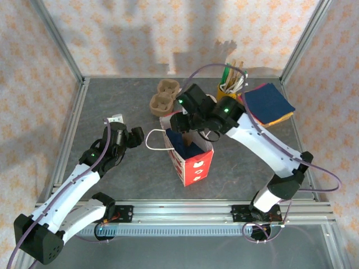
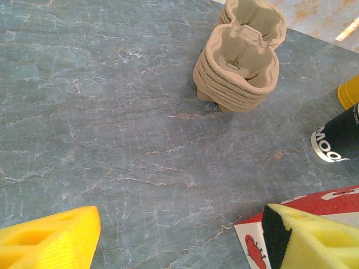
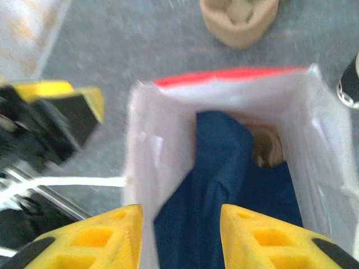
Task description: Pack the takeout coffee
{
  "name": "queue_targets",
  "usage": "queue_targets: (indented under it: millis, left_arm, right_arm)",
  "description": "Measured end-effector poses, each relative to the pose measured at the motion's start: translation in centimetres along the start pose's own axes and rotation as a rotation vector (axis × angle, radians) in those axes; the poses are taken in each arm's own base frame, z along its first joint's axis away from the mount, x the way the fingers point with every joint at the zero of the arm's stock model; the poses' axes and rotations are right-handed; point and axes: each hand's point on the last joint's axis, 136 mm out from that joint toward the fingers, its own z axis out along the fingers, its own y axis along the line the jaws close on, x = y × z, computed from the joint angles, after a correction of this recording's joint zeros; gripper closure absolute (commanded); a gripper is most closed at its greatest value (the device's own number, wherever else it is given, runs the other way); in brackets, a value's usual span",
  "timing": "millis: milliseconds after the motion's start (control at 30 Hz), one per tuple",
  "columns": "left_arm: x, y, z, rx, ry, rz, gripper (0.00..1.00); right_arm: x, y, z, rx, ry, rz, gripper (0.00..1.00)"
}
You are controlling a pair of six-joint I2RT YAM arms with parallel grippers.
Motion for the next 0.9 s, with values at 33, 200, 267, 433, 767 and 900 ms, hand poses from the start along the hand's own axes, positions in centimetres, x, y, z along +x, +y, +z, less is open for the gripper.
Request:
queue_targets:
  millis: [33, 200, 267, 433, 767, 900]
  left_arm:
    - [-0.1, 0.0, -0.1, -0.002, -0.003, 0.000, 0.22]
    - [-1.6, 0.0, -1.0, -0.009, -0.051, -0.010, 0.22]
    - [-2.9, -0.3, -1.7, -0.002, -0.088, -0.019, 0.22]
    - [-5.8, -1.0, -3.9, 0.026, -0.178, -0.046, 0.21]
    - [-7.1, -0.9, -5.1, 0.026, -0.228, -0.062, 0.21]
    - [-7.2, -0.8, -5.4, 0.025, -0.236, -0.064, 0.21]
  right_arm:
    - [-1.1, 0.3, -1.1, -0.012, -0.049, -0.005, 0.50]
    - [-5.7, -0.6, -6.6, -0.016, -0.292, 0.006, 0.37]
    - [-7.9, -3.0, -8.9, 0.018, -0.404, 0.045, 0.35]
    - [-12.0, -12.6, -14.3, 0.231, -0.637, 0.181, 0.24]
    - [-15.5, -24.5, -17.5, 0.389, -0.776, 0.357, 0.14]
    - [-15.0, -29.7, -15.6, 0.444, -0.739, 0.461, 0.12]
